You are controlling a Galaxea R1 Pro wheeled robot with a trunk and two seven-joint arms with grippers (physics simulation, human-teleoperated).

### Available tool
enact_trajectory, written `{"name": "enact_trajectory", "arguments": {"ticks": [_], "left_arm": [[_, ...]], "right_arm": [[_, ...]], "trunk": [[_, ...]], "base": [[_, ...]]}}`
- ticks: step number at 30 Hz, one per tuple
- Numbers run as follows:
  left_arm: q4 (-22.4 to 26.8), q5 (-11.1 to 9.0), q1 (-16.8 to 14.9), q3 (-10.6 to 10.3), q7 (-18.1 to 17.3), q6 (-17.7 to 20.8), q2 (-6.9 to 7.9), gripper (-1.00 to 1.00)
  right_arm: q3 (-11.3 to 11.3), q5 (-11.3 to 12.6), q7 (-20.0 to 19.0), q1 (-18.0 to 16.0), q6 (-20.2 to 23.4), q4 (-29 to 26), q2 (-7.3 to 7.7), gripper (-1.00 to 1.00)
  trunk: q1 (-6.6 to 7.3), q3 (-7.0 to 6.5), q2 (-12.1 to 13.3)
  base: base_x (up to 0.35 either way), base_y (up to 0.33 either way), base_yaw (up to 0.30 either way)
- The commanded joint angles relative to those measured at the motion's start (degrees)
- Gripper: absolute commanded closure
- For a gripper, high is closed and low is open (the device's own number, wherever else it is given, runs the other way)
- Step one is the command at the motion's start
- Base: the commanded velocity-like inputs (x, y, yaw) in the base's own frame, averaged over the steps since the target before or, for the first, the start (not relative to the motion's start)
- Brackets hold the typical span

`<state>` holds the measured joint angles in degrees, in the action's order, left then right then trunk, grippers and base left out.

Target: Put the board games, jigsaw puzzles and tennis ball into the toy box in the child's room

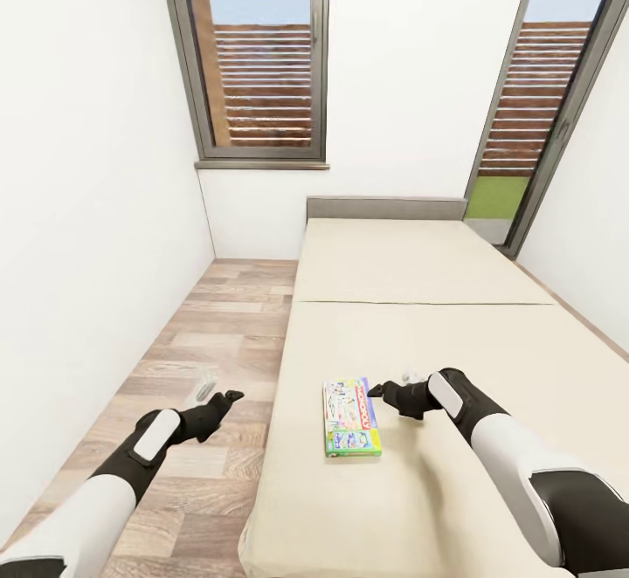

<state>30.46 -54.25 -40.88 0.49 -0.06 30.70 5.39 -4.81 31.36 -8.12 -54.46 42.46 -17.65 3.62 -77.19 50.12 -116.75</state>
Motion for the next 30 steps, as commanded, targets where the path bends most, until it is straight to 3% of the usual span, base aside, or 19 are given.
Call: {"name": "enact_trajectory", "arguments": {"ticks": [1, 14, 30], "left_arm": [[-0.5, -0.1, -0.1, 0.1, 0.0, -0.1, -0.04, -1.00], [-4.0, 0.3, -0.3, 0.0, 0.0, -3.4, -0.26, -1.00], [-4.8, 0.4, -0.4, 0.0, 0.0, -4.3, -0.37, -1.00]], "right_arm": [[-0.5, -0.1, -0.3, 0.0, 0.1, 0.0, 0.07, -1.00], [-0.5, -0.1, -0.4, 0.0, 0.2, 0.0, 0.03, -1.00], [-0.5, -0.1, -0.4, 0.0, 0.2, 0.0, 0.06, -1.00]], "trunk": [[0.01, 0.05, 0.0], [0.01, 0.05, 0.0], [0.01, 0.05, 0.0]], "base": [[0.000, 0.000, 0.000], [0.000, 0.000, 0.024], [0.000, 0.000, 0.177]]}}
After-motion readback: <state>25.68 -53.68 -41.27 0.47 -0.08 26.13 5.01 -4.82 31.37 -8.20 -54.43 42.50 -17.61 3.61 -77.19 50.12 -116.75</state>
